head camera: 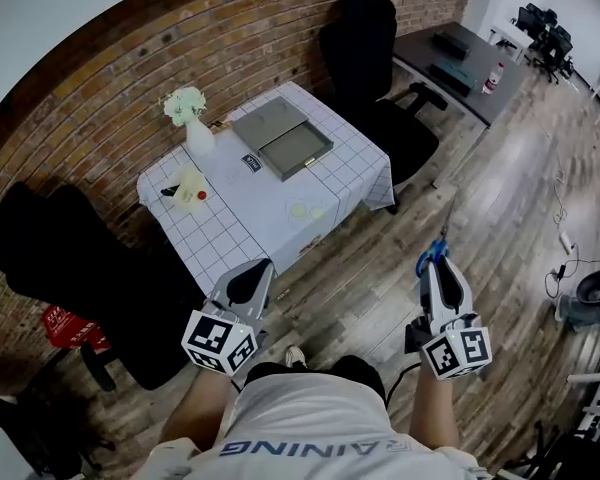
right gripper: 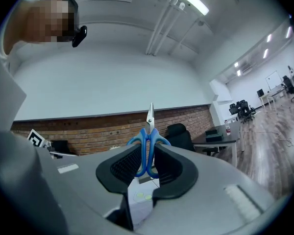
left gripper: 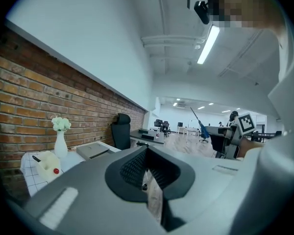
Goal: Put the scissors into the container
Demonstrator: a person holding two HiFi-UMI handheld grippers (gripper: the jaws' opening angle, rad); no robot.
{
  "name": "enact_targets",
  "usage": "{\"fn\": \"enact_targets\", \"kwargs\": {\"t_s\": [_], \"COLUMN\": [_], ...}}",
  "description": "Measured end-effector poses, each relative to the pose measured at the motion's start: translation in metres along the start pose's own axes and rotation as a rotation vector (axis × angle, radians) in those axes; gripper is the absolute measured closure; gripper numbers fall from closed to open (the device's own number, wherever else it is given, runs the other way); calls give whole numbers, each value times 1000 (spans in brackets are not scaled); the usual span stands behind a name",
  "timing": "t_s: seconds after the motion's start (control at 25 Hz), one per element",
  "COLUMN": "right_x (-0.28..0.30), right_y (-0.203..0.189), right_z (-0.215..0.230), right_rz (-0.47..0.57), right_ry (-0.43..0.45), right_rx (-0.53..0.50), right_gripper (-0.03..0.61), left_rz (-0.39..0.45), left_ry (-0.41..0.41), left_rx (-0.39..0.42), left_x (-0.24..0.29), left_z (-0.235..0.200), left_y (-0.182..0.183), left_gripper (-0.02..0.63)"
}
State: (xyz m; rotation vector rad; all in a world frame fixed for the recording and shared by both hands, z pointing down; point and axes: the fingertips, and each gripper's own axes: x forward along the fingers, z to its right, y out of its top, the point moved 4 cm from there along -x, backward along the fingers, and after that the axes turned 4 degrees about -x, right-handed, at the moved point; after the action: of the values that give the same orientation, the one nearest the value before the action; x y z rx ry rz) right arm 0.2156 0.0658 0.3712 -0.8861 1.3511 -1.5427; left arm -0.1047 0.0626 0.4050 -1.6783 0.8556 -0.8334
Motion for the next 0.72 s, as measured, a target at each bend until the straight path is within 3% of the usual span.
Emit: {"fn": "enact_targets", "kwargs": {"t_s": [0.32, 0.72], "right_x": [74, 193], "right_y": [-5, 12], "right_z": [28, 140], "right_rz": [-54, -59], "right_ry": [92, 202], "right_rx": [-35, -22], "right_gripper": [476, 477], "left_rz": [-2, 37], "left_ry": [59, 190], "left_rx": [-43, 0], "left_x": [58, 175], "left_z": [-32, -33], "left_y": [5, 44], "left_gripper": [614, 614]}}
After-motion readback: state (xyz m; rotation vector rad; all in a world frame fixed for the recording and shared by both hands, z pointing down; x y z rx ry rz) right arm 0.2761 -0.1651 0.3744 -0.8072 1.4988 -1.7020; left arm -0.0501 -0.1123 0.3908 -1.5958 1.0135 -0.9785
